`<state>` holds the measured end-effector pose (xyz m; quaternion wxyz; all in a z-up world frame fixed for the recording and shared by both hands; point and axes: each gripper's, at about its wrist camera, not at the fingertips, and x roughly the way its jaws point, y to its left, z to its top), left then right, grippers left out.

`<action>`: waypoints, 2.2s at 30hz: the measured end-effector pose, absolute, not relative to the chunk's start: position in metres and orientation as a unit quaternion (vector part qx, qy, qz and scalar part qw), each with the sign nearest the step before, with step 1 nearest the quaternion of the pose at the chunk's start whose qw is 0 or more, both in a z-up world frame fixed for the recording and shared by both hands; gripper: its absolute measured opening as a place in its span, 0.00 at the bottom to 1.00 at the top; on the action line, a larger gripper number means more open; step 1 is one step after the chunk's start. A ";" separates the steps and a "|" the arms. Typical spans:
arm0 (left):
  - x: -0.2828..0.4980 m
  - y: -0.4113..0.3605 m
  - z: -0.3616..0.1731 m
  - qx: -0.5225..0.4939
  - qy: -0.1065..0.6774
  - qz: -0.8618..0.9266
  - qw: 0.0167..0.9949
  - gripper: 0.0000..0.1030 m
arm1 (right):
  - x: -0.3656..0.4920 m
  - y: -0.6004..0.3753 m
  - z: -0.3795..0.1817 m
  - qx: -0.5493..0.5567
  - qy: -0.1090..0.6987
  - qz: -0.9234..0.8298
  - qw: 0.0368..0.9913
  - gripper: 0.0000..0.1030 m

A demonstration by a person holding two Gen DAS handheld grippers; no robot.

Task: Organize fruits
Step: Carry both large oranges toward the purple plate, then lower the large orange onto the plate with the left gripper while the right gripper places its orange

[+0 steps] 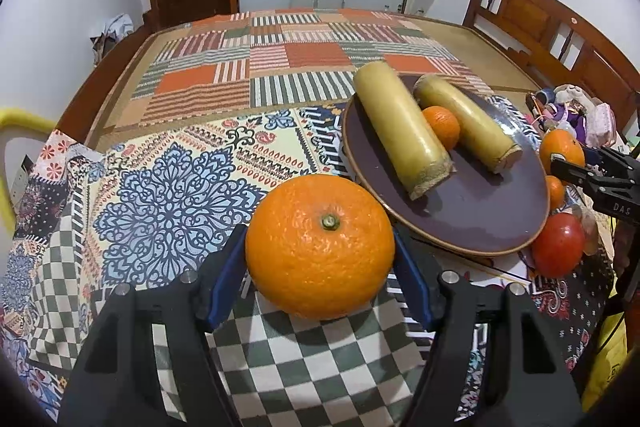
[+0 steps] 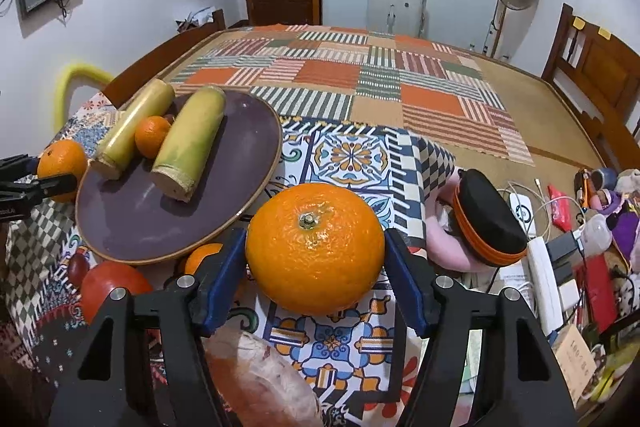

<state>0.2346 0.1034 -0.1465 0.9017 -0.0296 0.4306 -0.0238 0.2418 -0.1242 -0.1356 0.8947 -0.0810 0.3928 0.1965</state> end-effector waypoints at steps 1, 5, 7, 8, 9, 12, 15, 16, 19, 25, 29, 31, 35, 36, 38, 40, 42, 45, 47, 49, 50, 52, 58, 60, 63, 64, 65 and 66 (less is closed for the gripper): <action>0.232 0.102 -0.143 -0.030 0.427 -0.026 0.903 0.67 | 0.240 -0.125 -0.132 -0.079 0.389 0.197 0.896 0.62; 0.226 0.094 -0.127 -0.024 0.411 -0.035 0.911 0.67 | 0.237 -0.127 -0.122 -0.077 0.375 0.198 0.902 0.62; 0.223 0.086 -0.119 -0.010 0.399 -0.037 0.916 0.67 | 0.234 -0.126 -0.117 -0.080 0.366 0.198 0.906 0.62; 0.222 0.082 -0.116 -0.004 0.394 -0.038 0.918 0.67 | 0.233 -0.126 -0.114 -0.082 0.362 0.198 0.907 0.62; 0.221 0.081 -0.114 -0.002 0.390 -0.039 0.920 0.67 | 0.232 -0.126 -0.112 -0.083 0.358 0.199 0.909 0.62; 0.223 0.075 -0.108 -0.011 0.386 -0.047 0.921 0.67 | 0.229 -0.126 -0.107 -0.082 0.349 0.201 0.911 0.62; 0.227 0.070 -0.103 -0.024 0.383 -0.056 0.922 0.67 | 0.225 -0.128 -0.101 -0.080 0.341 0.205 0.914 0.62; 0.228 0.068 -0.101 -0.026 0.381 -0.060 0.922 0.67 | 0.224 -0.128 -0.100 -0.079 0.338 0.206 0.915 0.62; 0.232 0.058 -0.098 -0.029 0.379 -0.069 0.922 0.67 | 0.222 -0.130 -0.096 -0.077 0.332 0.208 0.917 0.62; 0.241 0.033 -0.096 -0.028 0.379 -0.094 0.920 0.67 | 0.225 -0.132 -0.096 -0.070 0.327 0.212 0.918 0.62; 0.253 0.017 -0.103 -0.025 0.388 -0.106 0.915 0.67 | 0.227 -0.131 -0.098 -0.069 0.327 0.216 0.918 0.62; 0.257 0.011 -0.107 -0.025 0.393 -0.115 0.912 0.67 | 0.226 -0.131 -0.100 -0.070 0.327 0.217 0.917 0.62; 0.262 -0.001 -0.114 -0.015 0.400 -0.124 0.908 0.67 | 0.227 -0.130 -0.101 -0.070 0.329 0.220 0.916 0.62; 0.264 -0.003 -0.116 -0.012 0.401 -0.125 0.907 0.67 | 0.228 -0.130 -0.101 -0.070 0.329 0.220 0.915 0.62; 0.267 -0.008 -0.120 -0.005 0.406 -0.126 0.905 0.67 | 0.229 -0.132 -0.102 -0.070 0.330 0.222 0.915 0.62; 0.269 -0.009 -0.123 -0.005 0.411 -0.127 0.903 0.67 | 0.229 -0.132 -0.103 -0.070 0.331 0.223 0.914 0.62; 0.272 -0.011 -0.129 -0.007 0.423 -0.127 0.897 0.67 | 0.229 -0.131 -0.103 -0.070 0.332 0.223 0.914 0.62; 0.276 -0.011 -0.137 -0.014 0.437 -0.125 0.891 0.67 | 0.231 -0.130 -0.103 -0.072 0.333 0.224 0.913 0.62; 0.277 -0.008 -0.138 -0.024 0.436 -0.126 0.891 0.67 | 0.231 -0.129 -0.103 -0.073 0.334 0.225 0.912 0.62; 0.278 -0.006 -0.139 -0.029 0.437 -0.129 0.890 0.67 | 0.232 -0.127 -0.103 -0.073 0.335 0.226 0.912 0.62; 0.279 -0.005 -0.139 -0.029 0.438 -0.129 0.889 0.67 | 0.232 -0.127 -0.104 -0.073 0.335 0.227 0.912 0.62; 0.279 -0.007 -0.138 -0.028 0.440 -0.128 0.888 0.67 | 0.234 -0.126 -0.104 -0.073 0.336 0.228 0.911 0.62; 0.278 -0.007 -0.138 -0.029 0.441 -0.131 0.887 0.67 | 0.238 -0.121 -0.104 -0.069 0.340 0.233 0.909 0.62; 0.281 -0.005 -0.137 -0.025 0.442 -0.132 0.887 0.67 | 0.239 -0.120 -0.104 -0.070 0.340 0.233 0.908 0.62; 0.280 -0.006 -0.135 -0.026 0.442 -0.132 0.887 0.67 | 0.239 -0.119 -0.104 -0.070 0.340 0.236 0.908 0.62; 0.280 -0.006 -0.134 -0.024 0.442 -0.132 0.887 0.67 | 0.239 -0.119 -0.103 -0.070 0.340 0.236 0.908 0.62; 0.279 -0.006 -0.133 -0.024 0.442 -0.132 0.887 0.67 | 0.240 -0.119 -0.103 -0.069 0.340 0.237 0.908 0.62; 0.278 -0.005 -0.132 -0.025 0.441 -0.132 0.888 0.67 | 0.240 -0.119 -0.102 -0.069 0.340 0.238 0.907 0.62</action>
